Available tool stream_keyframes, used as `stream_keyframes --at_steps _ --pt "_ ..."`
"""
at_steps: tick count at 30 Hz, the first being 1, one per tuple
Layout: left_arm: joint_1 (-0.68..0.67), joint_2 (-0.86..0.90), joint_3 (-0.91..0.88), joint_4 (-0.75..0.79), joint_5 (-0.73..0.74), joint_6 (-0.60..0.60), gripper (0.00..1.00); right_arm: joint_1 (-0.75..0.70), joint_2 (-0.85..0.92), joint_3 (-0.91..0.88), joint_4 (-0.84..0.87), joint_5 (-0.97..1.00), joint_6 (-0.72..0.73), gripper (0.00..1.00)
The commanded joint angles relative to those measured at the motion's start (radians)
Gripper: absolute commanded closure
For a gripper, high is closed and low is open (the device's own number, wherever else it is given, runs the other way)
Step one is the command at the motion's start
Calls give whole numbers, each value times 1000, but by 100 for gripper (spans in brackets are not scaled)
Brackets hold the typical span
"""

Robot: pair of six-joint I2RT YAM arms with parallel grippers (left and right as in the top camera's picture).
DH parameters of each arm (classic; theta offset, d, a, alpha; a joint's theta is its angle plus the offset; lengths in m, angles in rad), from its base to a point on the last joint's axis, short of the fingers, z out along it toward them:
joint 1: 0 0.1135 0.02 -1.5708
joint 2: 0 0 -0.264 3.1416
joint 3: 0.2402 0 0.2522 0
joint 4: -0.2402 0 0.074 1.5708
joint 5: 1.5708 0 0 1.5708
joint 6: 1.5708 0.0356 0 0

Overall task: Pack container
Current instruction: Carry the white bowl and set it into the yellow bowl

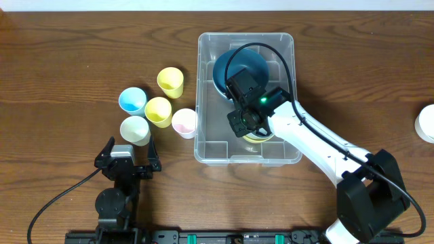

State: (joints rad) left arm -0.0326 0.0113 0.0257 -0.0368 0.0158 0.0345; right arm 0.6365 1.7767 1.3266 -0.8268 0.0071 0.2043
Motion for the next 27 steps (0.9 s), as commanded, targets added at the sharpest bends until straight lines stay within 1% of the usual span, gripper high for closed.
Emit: stream_keyframes --at_steps 1,2,5,9,11,15,16,17,19,20,21,22,27 --pt "3 -1 -22 -32 -1 14 2 6 4 -1 3 0 1 76" --pt "3 -1 -22 -32 -1 14 2 6 4 -1 4 0 1 73" --pt "3 -1 -22 -32 -1 14 2 6 4 -1 12 7 1 69" --pt "3 -1 -22 -32 -1 14 2 3 -3 33 4 37 1 59" --pt "3 -1 -22 -32 -1 14 2 -4 -4 90 -26 51 2 56" --pt "3 -1 -22 -32 -1 14 2 -19 -5 253 -130 103 1 54" --pt "3 -1 -22 -32 -1 14 2 -23 -5 299 -158 101 1 55" --pt "3 -1 -22 -32 -1 14 2 -24 -5 326 -174 92 1 63" --pt "3 -1 -22 -32 -1 14 2 -23 -5 349 -188 55 1 82" --pt "3 -1 -22 -32 -1 14 2 -20 -5 347 -193 25 1 90" --pt "3 -1 -22 -32 -1 14 2 -17 -3 343 -200 5 2 95" --pt "3 -1 -22 -32 -1 14 2 -12 1 327 -203 -16 5 99" --pt "3 -1 -22 -32 -1 14 2 22 2 167 -151 -23 62 99"
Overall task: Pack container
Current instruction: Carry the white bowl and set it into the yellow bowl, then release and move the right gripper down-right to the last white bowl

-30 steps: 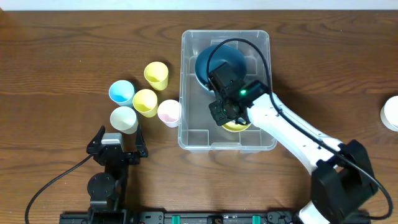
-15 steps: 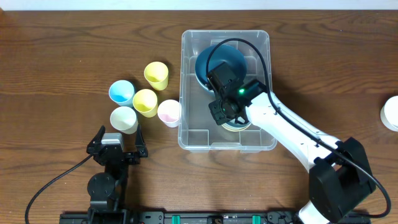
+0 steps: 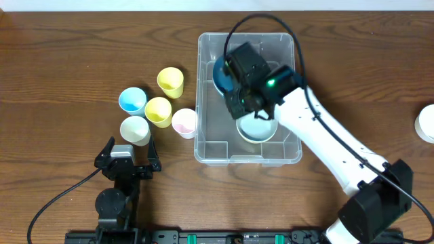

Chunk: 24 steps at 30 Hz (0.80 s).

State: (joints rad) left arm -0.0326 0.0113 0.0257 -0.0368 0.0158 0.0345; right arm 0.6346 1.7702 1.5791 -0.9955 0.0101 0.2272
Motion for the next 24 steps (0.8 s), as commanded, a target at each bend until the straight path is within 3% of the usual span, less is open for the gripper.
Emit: stream_keyframes --at_steps 1,6,13,15,16,18,19,20,24 --pt "3 -1 -22 -32 -1 14 2 27 8 -118 35 -26 45 99" --pt "3 -1 -22 -32 -1 14 2 25 8 -213 92 -20 72 99" --pt "3 -1 -22 -32 -1 14 2 -7 -3 -97 82 62 72 95" --pt "3 -1 -22 -32 -1 14 2 -23 -9 -14 56 96 72 84" --pt "3 -1 -22 -32 -1 14 2 -32 -11 21 39 113 72 71" --pt "3 -1 -22 -32 -1 14 2 -56 -13 113 -16 174 72 44" --pt "3 -1 -22 -32 -1 14 2 -70 -13 149 -43 199 72 17" --pt "3 -1 -22 -32 -1 14 2 -90 -13 188 -79 230 77 1" --pt "3 -1 -22 -32 -1 14 2 -211 -15 274 -230 355 209 1"
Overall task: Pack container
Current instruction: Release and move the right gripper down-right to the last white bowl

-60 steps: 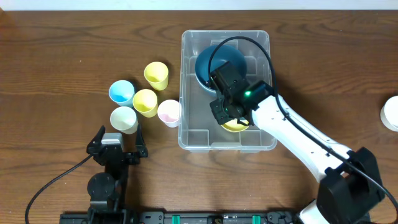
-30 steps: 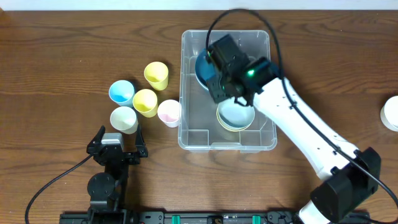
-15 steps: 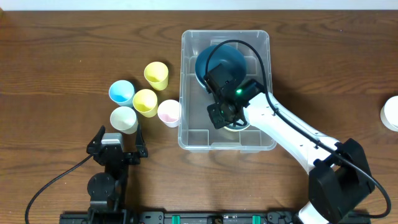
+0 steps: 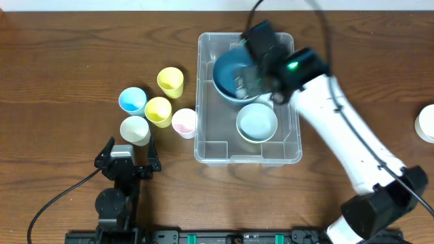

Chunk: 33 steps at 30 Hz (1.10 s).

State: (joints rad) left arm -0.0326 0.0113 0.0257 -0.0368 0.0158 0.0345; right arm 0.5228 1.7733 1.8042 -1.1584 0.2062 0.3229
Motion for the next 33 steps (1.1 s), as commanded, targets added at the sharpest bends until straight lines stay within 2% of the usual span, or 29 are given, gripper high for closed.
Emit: stream_keyframes --at_steps 1,7,9,17,21,27,33 --pt "3 -1 -22 -32 -1 14 2 -132 -21 49 -90 173 146 1" --pt "3 -1 -22 -32 -1 14 2 -450 -21 7 -259 169 472 1" --pt "3 -1 -22 -32 -1 14 2 -606 -21 -55 -236 123 492 1" --pt "3 -1 -22 -32 -1 14 2 -943 -21 -253 -100 -51 492 1" --pt "3 -1 -22 -32 -1 14 2 -1051 -21 -281 -87 -60 521 1" --pt "3 -1 -22 -32 -1 14 2 -1170 -21 -284 -80 -64 668 1" --pt "3 -1 -22 -32 -1 14 2 -1278 -21 -320 -19 -65 676 1"
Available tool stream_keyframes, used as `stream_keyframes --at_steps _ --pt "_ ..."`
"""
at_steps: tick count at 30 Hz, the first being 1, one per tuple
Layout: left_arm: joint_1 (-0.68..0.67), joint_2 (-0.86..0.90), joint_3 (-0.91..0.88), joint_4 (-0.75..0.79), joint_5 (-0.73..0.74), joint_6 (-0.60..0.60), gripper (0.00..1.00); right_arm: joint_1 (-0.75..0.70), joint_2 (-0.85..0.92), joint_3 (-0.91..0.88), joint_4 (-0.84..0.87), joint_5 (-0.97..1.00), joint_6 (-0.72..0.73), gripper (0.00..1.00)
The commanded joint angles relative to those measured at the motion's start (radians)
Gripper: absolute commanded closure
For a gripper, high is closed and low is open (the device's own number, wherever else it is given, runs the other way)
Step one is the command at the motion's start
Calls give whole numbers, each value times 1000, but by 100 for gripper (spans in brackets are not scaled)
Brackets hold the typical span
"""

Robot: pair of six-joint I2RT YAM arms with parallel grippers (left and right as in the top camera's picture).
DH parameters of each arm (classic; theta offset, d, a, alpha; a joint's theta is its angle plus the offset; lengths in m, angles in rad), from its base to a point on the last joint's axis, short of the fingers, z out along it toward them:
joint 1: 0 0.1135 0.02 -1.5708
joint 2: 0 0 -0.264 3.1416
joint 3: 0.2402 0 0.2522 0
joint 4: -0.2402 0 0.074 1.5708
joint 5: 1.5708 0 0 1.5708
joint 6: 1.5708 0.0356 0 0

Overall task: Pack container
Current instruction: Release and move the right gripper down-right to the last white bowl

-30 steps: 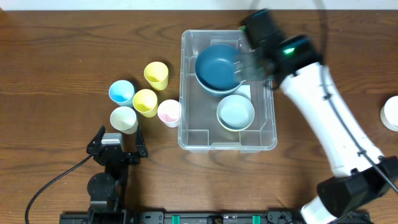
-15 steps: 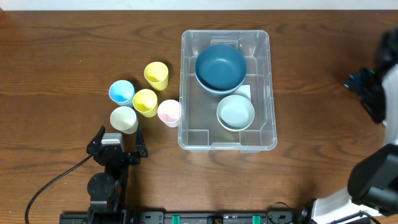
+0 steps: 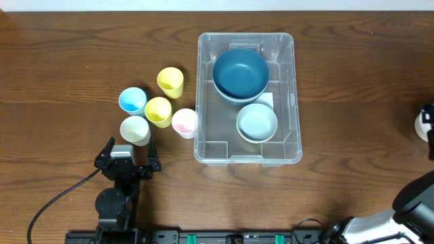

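A clear plastic container (image 3: 215, 135) stands in the middle of the table. Inside it a dark blue bowl (image 3: 241, 73) sits at the far end and a pale blue bowl (image 3: 257, 122) nearer the front right. Left of the container stand several small cups: yellow (image 3: 170, 81), blue (image 3: 132, 100), another yellow (image 3: 158, 110), pink (image 3: 184, 122) and pale green (image 3: 135, 129). My left gripper (image 3: 129, 150) rests open near the front edge, just below the pale green cup. Only a dark piece of my right arm's end (image 3: 428, 114) shows at the right edge; its fingers are hidden.
A white round object (image 3: 422, 126) lies at the right edge, partly cut off, beside the right arm's dark end. Part of the right arm (image 3: 415, 196) shows at the bottom right corner.
The right arm has left the container: it was above the dark blue bowl, and now only its end shows at the right edge by the white object. Both bowls stay put.
The right gripper was first low in the container over the pale bowl, with the dark blue bowl behind it. Then it was higher with the pale bowl showing below, then above the dark blue bowl. Now it is at the table's right edge. Left arm and cups stayed still.
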State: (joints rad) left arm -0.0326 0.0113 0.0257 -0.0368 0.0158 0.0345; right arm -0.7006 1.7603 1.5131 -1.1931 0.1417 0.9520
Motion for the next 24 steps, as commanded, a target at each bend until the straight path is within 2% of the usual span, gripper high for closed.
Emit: stream_keyframes --at_steps 1,11,24 --pt "3 -1 -22 -32 -1 14 2 -71 -8 -39 26 0 47 1" --pt "3 -1 -22 -32 -1 14 2 -188 -8 -131 139 -18 78 1" --pt "3 -1 -22 -32 -1 14 2 -188 -7 -214 390 -19 62 1"
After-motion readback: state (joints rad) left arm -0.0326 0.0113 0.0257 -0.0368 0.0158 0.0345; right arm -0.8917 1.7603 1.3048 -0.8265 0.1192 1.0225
